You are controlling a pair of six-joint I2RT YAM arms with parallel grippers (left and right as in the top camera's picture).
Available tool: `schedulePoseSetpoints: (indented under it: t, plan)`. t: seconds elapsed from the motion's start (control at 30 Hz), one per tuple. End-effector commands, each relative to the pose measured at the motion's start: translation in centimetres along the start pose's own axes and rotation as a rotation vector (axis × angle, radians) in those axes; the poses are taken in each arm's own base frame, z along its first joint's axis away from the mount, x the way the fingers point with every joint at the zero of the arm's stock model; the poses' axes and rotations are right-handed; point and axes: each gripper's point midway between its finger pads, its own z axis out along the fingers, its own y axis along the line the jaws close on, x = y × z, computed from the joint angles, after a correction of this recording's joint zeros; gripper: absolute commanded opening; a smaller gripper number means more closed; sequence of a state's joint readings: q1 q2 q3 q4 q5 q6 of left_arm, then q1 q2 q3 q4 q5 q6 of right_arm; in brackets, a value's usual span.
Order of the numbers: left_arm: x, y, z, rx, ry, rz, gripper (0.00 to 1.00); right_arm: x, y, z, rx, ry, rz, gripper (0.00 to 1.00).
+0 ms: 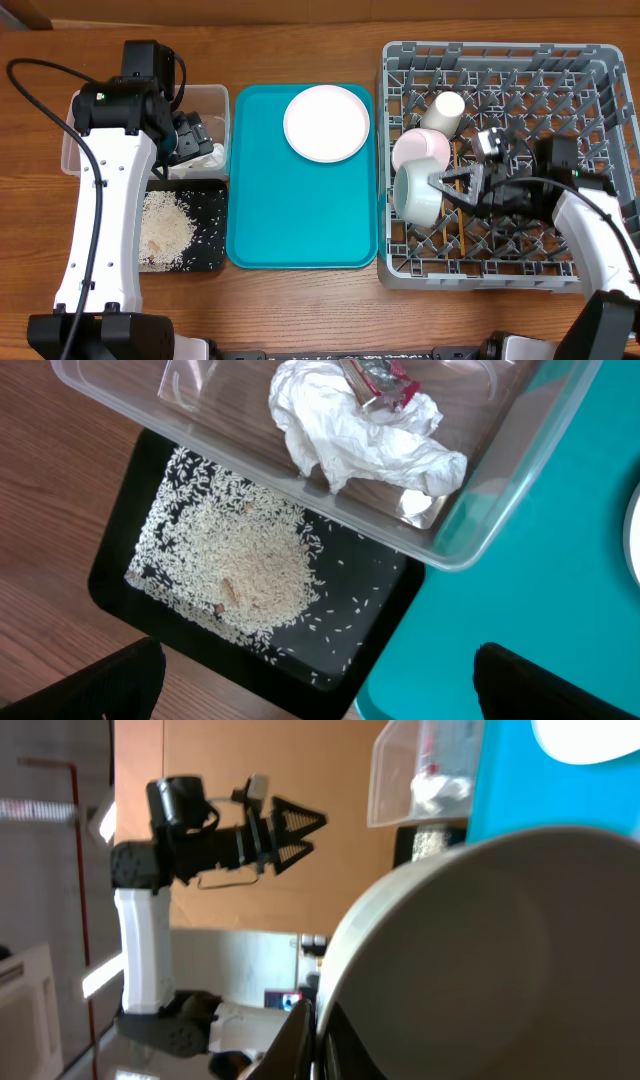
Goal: Sort waste into correct bins and load items into the dishwasher
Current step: 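Lift the small white bowl and carry it into the rack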
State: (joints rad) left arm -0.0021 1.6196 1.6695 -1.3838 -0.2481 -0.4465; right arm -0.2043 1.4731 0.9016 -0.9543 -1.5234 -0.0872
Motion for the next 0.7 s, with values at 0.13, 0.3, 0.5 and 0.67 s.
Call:
schedulePoseSetpoints:
  t: [0.13, 0.3, 0.5, 0.67]
  plan:
    - [-0.4, 0.2, -0.4, -0.006, -0.02, -0.009, 1.0, 1.5, -2.7, -1.3, -0.039, -0.063, 0.017, 0.04]
    - [-0.4, 0.2, -0.4, -0.006, -0.02, -0.009, 1.0, 1.9, -3.0, -1.4, -0.04, -0.069, 0.049, 0.04]
    - [-0.4, 0.2, -0.4, -0.006, -0.02, -0.009, 1.0, 1.9, -3.0, -1.5, -0.041, -0.072, 0.091, 0.04]
    - [-0.4, 0.2, -0.4, -0.006, -0.02, -0.009, 1.0, 1.7, -3.0, -1.8, -0.04, -0.088, 0.097, 0.04]
